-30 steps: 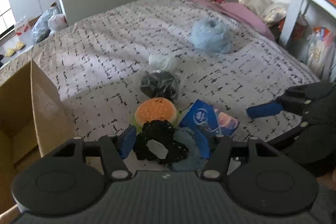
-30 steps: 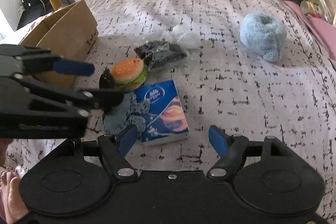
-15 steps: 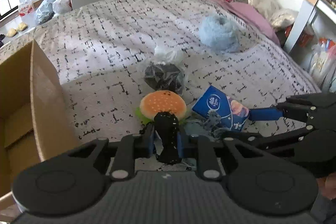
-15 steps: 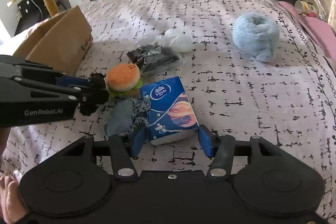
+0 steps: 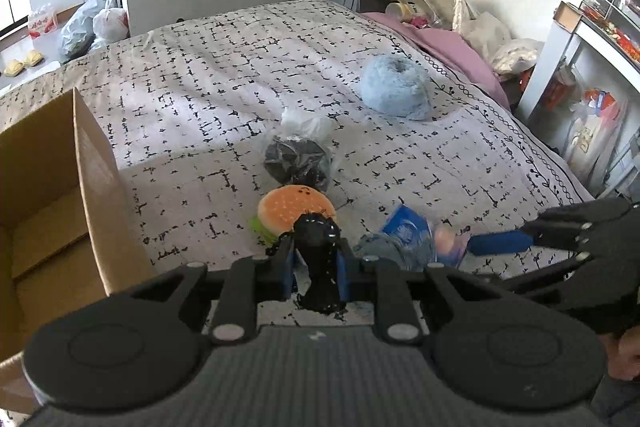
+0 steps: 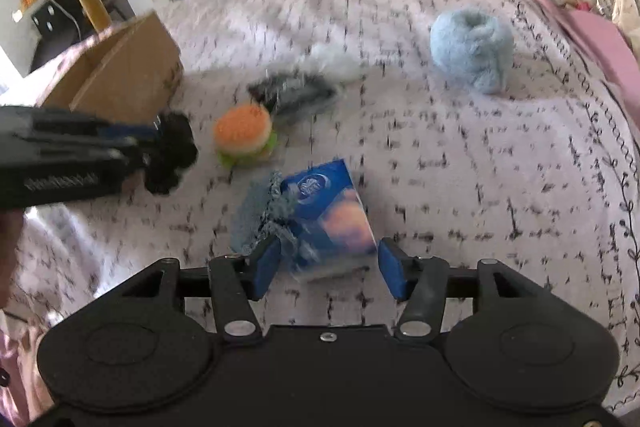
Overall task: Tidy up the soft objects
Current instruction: 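Close the left tool on the black plush while the right tool grasps the tissue pack, then carry the black plush and tissue pack with both tools over the cardboard box, then open both tools to drop the black plush and tissue pack into the box, then move the right tool toward the denim heart cloth on the bed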
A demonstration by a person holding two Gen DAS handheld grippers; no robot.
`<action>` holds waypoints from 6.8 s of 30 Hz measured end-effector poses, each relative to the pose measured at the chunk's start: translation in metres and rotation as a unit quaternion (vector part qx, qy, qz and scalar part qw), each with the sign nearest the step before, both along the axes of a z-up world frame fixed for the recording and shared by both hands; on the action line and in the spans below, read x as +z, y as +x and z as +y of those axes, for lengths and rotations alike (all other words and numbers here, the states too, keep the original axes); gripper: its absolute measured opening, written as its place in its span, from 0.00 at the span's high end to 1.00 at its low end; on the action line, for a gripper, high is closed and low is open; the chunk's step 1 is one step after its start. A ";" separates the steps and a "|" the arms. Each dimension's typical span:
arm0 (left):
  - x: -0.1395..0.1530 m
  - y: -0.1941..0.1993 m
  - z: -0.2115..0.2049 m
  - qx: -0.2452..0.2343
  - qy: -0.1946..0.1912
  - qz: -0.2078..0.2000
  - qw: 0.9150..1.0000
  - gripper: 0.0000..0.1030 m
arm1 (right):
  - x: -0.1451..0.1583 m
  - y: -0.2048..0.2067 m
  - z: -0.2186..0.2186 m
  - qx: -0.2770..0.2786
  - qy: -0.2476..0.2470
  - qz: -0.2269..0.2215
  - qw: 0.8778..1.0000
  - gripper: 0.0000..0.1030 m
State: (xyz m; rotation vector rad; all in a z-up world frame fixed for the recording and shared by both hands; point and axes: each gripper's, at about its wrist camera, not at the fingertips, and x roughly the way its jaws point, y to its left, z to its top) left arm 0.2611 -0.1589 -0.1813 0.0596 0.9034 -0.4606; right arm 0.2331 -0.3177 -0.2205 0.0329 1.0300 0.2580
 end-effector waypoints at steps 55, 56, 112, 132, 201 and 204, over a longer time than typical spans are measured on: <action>0.062 -0.025 0.031 0.006 -0.009 -0.071 0.997 0.81 | 0.058 0.002 0.024 -0.015 0.027 -0.097 0.995 0.49; 0.065 -0.025 0.033 0.008 -0.008 -0.073 0.997 0.81 | 0.062 0.003 0.026 -0.014 0.028 -0.102 0.994 0.49; 0.033 -0.012 0.191 0.112 0.028 -0.047 0.992 0.71 | 0.121 0.020 0.202 0.117 0.025 -0.154 0.981 0.49; 0.070 -0.043 0.216 0.167 0.001 -0.086 0.982 0.37 | 0.104 0.040 0.213 0.123 0.038 -0.117 0.985 0.49; 0.126 -0.105 0.139 0.199 0.035 -0.144 0.969 0.00 | 0.143 -0.033 0.038 0.035 0.126 -0.162 0.978 0.00; 0.122 -0.104 0.132 0.191 0.040 -0.139 0.971 0.00 | 0.140 -0.036 0.030 0.030 0.125 -0.162 0.979 0.00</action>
